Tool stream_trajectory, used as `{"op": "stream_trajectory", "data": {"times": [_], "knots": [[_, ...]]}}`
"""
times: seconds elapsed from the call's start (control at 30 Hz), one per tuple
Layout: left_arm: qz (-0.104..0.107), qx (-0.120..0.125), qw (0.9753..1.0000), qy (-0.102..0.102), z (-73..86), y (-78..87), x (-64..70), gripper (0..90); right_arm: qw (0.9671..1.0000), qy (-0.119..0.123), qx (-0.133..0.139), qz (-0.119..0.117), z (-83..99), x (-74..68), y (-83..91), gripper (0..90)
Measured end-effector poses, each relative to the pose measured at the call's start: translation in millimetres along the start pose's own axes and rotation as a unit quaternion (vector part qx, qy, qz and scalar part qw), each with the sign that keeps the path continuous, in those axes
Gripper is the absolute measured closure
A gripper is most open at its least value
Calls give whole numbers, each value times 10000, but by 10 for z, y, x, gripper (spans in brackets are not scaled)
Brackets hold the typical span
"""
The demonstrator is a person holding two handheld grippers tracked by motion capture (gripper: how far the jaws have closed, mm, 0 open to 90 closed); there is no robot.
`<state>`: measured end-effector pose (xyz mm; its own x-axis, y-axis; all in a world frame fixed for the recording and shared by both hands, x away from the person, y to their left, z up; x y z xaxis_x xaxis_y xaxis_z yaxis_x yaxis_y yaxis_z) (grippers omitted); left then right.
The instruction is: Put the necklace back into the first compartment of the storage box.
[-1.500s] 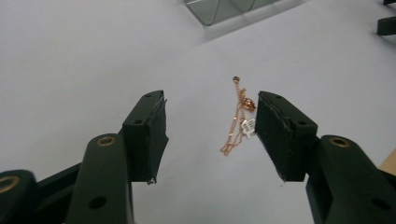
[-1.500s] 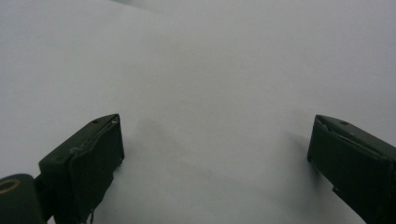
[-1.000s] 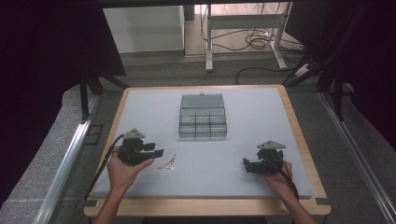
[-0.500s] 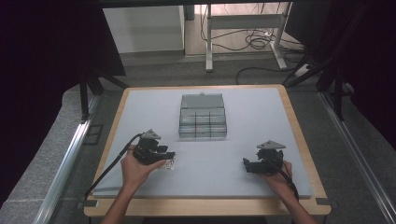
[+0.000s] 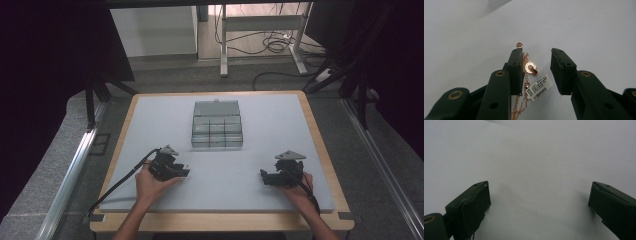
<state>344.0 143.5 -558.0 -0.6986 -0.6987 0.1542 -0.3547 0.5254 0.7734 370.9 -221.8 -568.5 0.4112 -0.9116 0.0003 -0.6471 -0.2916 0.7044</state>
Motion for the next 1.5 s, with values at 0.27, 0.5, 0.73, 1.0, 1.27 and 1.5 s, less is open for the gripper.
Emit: {"op": "stream_trajectory", "data": {"times": [0.27, 0.5, 0.73, 1.0, 1.27, 1.5], "knots": [[-51, -110, 9999, -51, 13, -70, 2, 669, 10000, 6, 0, 1, 1, 1, 2, 40], [-305, -245, 9988, -303, 19, -104, 26, 754, 10000, -3, 1, -10, 1, 1, 2, 40], [-312, -213, 9989, -278, 25, -106, 7, 811, 10000, -1, -3, -7, 2, 1, 3, 40], [-224, -109, 9994, -230, 31, -103, 0, 845, 10000, 0, 1, -8, 1, 1, 2, 40], [-206, -53, 9995, -223, 26, -97, -13, 873, 10000, 2, -4, -12, 2, 2, 3, 40], [-197, 1, 9996, -180, 27, -68, -34, 873, 10000, 12, 5, -22, 1, 5, 2, 40]]}}
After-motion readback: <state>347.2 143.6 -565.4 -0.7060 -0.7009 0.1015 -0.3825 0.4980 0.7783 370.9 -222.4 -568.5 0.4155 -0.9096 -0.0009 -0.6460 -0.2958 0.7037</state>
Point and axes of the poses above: each handheld gripper's, and its own axes: y roughly backward along the jaws, z roughly out of its underside, x roughly to its right, the point moved 5 cm from there along -y, roughly forward along the jaws, and after that the axes turned 5 degrees about -y, right-handed, at the moved point
